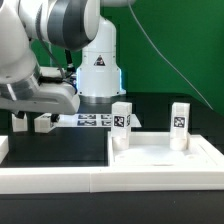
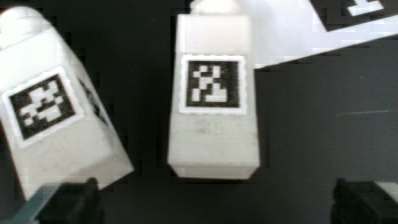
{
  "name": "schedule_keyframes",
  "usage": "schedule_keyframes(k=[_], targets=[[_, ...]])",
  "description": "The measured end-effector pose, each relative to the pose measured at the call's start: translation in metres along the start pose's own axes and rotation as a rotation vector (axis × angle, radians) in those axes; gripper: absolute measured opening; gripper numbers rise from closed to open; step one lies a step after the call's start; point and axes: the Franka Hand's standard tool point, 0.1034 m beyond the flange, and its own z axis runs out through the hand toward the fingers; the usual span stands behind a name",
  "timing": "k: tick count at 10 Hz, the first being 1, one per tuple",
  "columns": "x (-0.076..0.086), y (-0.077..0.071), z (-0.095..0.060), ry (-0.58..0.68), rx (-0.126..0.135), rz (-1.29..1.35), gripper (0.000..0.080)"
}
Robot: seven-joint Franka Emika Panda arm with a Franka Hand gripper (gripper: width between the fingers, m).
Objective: Assemble square table
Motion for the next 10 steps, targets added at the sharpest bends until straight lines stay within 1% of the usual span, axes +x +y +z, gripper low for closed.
schedule_keyframes(k=[1, 2, 4, 5, 7, 8, 10], targets=[[-0.0019, 0.0028, 0.0027, -0.027, 0.005, 0.007, 0.0649], [-0.006, 0.0049, 0.0051, -0.103, 0.004, 0.013, 0.0649], [-0.0033, 0.002, 0.0057, -0.19, -0.006, 0.013, 0.0649], [-0.0056, 0.0009, 0.0077, -0.246, -0.01, 0.014, 0.0649], [-0.0005, -0.0016, 0.0064, -0.244, -0.03, 0.002, 0.0649], [-0.0004, -0.002, 0.0068, -0.245, -0.034, 0.001, 0.0649], [-0.0003, -0.0007, 0.0073, -0.245, -0.032, 0.003, 0.0649]])
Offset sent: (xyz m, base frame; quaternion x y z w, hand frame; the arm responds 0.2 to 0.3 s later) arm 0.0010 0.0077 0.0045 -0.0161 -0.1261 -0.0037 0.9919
